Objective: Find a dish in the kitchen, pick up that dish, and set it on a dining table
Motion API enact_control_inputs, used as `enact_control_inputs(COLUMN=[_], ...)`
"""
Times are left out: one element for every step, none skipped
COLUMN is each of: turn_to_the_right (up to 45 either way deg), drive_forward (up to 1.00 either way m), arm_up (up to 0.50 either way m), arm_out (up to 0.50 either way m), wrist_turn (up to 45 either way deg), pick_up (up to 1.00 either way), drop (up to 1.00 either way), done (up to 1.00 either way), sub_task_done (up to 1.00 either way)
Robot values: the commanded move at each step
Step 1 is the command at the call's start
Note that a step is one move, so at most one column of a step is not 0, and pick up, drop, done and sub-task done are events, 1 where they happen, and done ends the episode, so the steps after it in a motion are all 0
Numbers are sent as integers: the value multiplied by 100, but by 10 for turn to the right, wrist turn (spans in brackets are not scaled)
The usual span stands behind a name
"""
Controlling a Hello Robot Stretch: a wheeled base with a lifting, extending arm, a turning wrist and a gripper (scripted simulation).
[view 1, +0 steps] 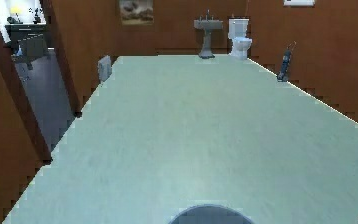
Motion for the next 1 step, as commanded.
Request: enact_control_inputs(turn_to_the_right=[-150], drive_forward=[0], arm_up=[0], arm_out=[0], wrist_turn=[0], pick_up=[0], drop=[0], done=[0], sub_task_done=[0])
